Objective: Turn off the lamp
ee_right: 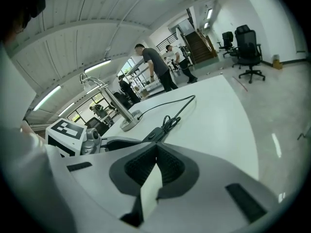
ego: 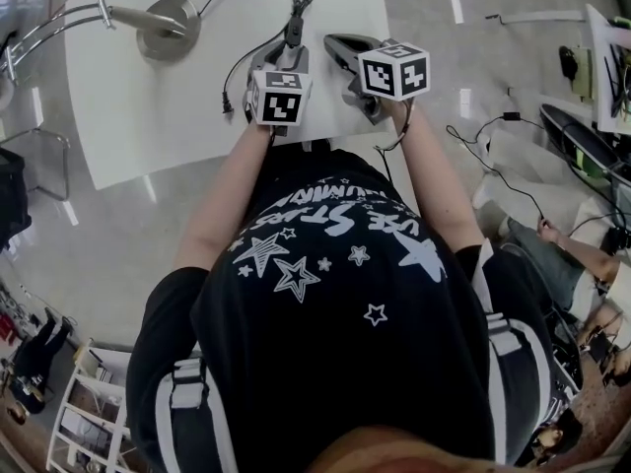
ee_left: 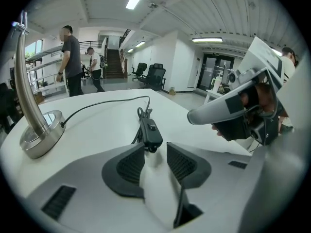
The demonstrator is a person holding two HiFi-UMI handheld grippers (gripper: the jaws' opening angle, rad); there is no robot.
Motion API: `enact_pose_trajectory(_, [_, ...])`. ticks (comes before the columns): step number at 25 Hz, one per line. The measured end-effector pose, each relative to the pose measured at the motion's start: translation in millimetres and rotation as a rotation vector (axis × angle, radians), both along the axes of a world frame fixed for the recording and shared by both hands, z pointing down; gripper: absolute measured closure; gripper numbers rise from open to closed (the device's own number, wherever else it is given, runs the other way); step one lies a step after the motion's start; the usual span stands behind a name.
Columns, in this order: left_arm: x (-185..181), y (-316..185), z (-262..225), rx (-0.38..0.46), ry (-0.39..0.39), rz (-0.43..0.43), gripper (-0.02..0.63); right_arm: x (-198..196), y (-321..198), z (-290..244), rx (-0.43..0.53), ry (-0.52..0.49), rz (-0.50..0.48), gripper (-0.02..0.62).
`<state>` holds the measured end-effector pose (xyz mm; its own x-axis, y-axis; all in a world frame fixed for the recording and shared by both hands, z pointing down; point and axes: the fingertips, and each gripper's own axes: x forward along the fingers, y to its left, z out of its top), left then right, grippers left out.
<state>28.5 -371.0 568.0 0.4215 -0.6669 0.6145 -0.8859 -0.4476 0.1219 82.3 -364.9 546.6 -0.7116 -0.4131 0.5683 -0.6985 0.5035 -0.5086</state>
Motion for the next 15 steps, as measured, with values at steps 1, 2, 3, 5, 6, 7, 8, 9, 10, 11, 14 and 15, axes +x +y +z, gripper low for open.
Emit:
enact_pose_trajectory(1, [0,1,-1,0.006,-0.005,-0.006,0.471,3,4,-1,0.001,-0.003,0.003,0.589])
enact_pose_trajectory(2, [0,1,-2,0.013,-0.009,-0.013,0.471,6,8,-1,0.002,-0.004,0.005,0.589])
enact_pose_trajectory(3, [0,1,-4,0.021,-0.011,-0.021,0.471,10,12,-2,0.003,-0.006,0.007,0.589])
enact_pose_trajectory(5, [-1,1,-10,0.045,-0.011,-0.035,0.471,17,19,-3,0.01,-0.009,0.016,0.589])
enact_pose_trajectory(6, [-2,2,-14,0.059,-0.008,-0.042,0.471,20,23,-5,0.016,-0.013,0.021,0.589])
enact_pose_trajectory(7, [-2,4,-19,0.071,-0.004,-0.05,0.471,24,27,-6,0.02,-0.018,0.027,0.589])
enact_pose_trajectory(8, [-2,7,-24,0.082,-0.002,-0.059,0.471,28,33,-8,0.023,-0.024,0.031,0.589])
enact_pose_trajectory(9, [-2,12,-29,0.09,-0.002,-0.067,0.471,32,39,-9,0.024,-0.031,0.035,0.589])
enact_pose_trajectory(10, [-2,16,-34,0.098,-0.002,-0.076,0.471,36,45,-11,0.025,-0.038,0.037,0.589])
enact_pose_trajectory(11, [-2,21,-38,0.105,-0.002,-0.086,0.471,39,51,-13,0.028,-0.043,0.037,0.59])
enact_pose_trajectory(14, [-5,34,-52,0.138,0.004,-0.115,0.471,44,64,-19,0.049,-0.051,0.021,0.589])
enact_pose_trajectory(15, [-6,40,-58,0.151,0.011,-0.125,0.471,45,69,-21,0.058,-0.054,0.013,0.589])
